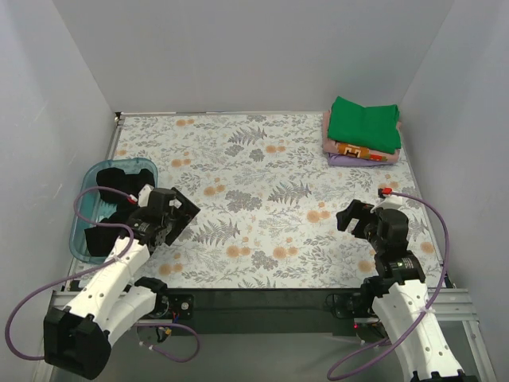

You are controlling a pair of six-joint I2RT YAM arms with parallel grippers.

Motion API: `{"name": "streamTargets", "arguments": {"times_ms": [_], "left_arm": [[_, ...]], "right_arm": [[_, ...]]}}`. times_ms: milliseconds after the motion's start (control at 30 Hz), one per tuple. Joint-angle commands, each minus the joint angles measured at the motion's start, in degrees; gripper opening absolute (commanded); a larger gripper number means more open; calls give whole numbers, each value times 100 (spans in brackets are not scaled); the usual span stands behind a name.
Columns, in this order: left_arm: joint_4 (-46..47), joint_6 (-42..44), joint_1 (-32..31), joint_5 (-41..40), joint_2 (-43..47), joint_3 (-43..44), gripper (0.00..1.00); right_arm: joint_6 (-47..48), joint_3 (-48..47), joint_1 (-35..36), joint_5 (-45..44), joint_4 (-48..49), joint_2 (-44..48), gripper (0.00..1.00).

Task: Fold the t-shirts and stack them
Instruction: Grab the tshirt from the pile

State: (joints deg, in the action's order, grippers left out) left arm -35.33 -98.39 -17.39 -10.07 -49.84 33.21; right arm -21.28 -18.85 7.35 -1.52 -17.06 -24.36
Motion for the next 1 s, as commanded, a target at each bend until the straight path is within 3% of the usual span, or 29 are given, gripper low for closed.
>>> {"name": "streamTargets", "arguments": {"times_ms": [0,167,300,467,767,967], "left_arm": [[-227,101,-28,-214,-288,720,98],[-1571,-592,86,-1602,-1489,2134,98],[-2433,-796,884,-2017,-2335,3207,98],[-2330,-656,2210,-1867,-2802,3411,98],[-291,65,3364,-876,-2671,2419,98],[-1054,-497,3540,-1709,-3083,2611,98]], "right_arm": [[-17,31,-6,99,159,-34,98],[-8,31,-6,117,194,-157,98],[36,31,-15,345,203,-271,98],[36,31,-15,345,212,-324,98],[71,119,-15,530,352,-552,98],[54,127,-15,504,370,-640,98]]}}
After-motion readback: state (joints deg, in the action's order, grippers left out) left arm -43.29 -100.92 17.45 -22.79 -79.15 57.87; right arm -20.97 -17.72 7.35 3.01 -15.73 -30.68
